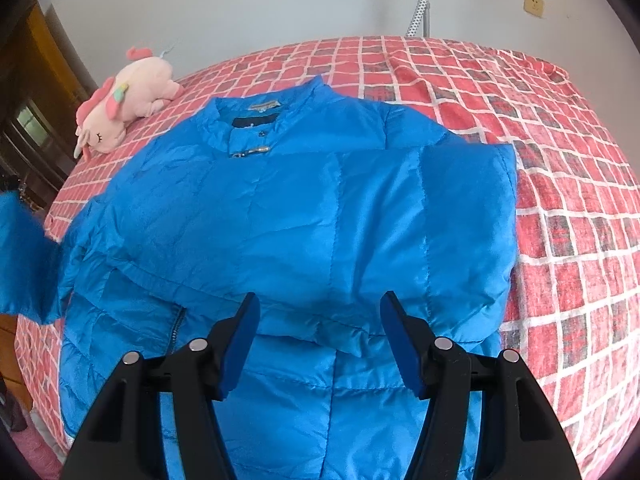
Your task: Fold large clothes
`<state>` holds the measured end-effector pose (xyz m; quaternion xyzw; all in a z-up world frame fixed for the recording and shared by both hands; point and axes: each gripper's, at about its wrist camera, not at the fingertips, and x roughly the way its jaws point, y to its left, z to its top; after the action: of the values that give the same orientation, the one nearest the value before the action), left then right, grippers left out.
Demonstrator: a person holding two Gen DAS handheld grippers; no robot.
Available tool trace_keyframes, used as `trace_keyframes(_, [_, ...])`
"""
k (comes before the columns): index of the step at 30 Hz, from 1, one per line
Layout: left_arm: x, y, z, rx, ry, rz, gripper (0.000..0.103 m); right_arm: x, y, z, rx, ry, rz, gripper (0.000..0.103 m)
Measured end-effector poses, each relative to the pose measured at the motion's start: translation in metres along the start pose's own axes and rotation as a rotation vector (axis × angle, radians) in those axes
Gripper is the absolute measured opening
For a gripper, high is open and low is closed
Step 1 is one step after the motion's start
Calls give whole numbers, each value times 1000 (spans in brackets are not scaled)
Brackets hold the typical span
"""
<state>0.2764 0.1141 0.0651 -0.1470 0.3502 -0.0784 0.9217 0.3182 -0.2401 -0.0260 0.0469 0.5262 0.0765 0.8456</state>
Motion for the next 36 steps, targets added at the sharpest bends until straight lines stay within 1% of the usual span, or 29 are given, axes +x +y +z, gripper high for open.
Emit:
trace_keyframes(3, [50,-43,2,44,83,-54,24,3,-3,0,4,7,-2,63])
trace_keyframes(5, [78,-59,-1,66,122,-44,24,6,-5,1,6,14,-5,63])
trace_keyframes(7, [104,-66,-6,81,153,-23,24,9,-7,1,8,20,-9,63])
trace_keyframes(11, [153,-65,-21,96,258,-11,26,17,-7,-1,4,33,-29,63])
trace_keyframes(12, [162,-64,-25,92,281,-14,27,19,-6,-1,0,35,-35,63])
trace_keyframes(13, [168,-64,-29,91,302,-26,29,21,-5,-2,-4,36,-41,63])
trace_keyframes(14, [177,-63,-32,89,331,-52,32,22,-5,-2,-8,36,-44,64])
trace_keyframes(16, [178,-60,-33,75,340,-76,33,24,-5,-2,-14,38,-50,64])
trace_keyframes(18, [168,-61,-31,74,342,-122,38,24,-5,-2,-14,37,-49,64])
trace_keyframes(19, [160,-61,-28,62,341,-162,40,24,-5,-2,-14,37,-48,64])
trace_keyframes(20, [148,-61,-25,44,337,-223,40,25,-5,-2,-15,36,-47,64])
trace_keyframes(21, [137,-61,-22,34,331,-278,43,25,-5,-2,-15,36,-47,64])
trace_keyframes(22, [128,-62,-20,36,322,-307,45,25,-5,-2,-16,36,-47,64])
trace_keyframes(23, [115,-60,-16,41,292,-308,45,25,-5,-2,-15,36,-47,64])
trace_keyframes(25, [98,-50,-10,58,229,-230,45,24,-5,-1,-13,35,-46,64])
trace_keyframes(26, [98,-46,-8,60,220,-202,45,24,-4,-1,-15,34,-47,64])
trace_keyframes(28, [106,-29,-7,59,226,-108,45,23,-4,-1,-16,32,-50,64])
trace_keyframes(29, [117,-19,-10,58,238,-36,45,23,-3,-1,-19,30,-52,64])
trace_keyframes(30, [128,-15,-12,65,252,7,45,22,-2,-1,-20,29,-54,64])
trace_keyframes(31, [143,-8,-19,74,284,38,45,22,-1,-1,-23,27,-55,64])
trace_keyframes(33, [169,-1,-31,97,335,65,46,20,1,-1,-19,19,-44,64])
trace_keyframes(34, [175,-1,-32,110,327,72,46,18,1,0,-19,14,-34,64])
trace_keyframes(36, [173,-3,-31,130,311,73,46,11,9,1,-33,-9,13,64])
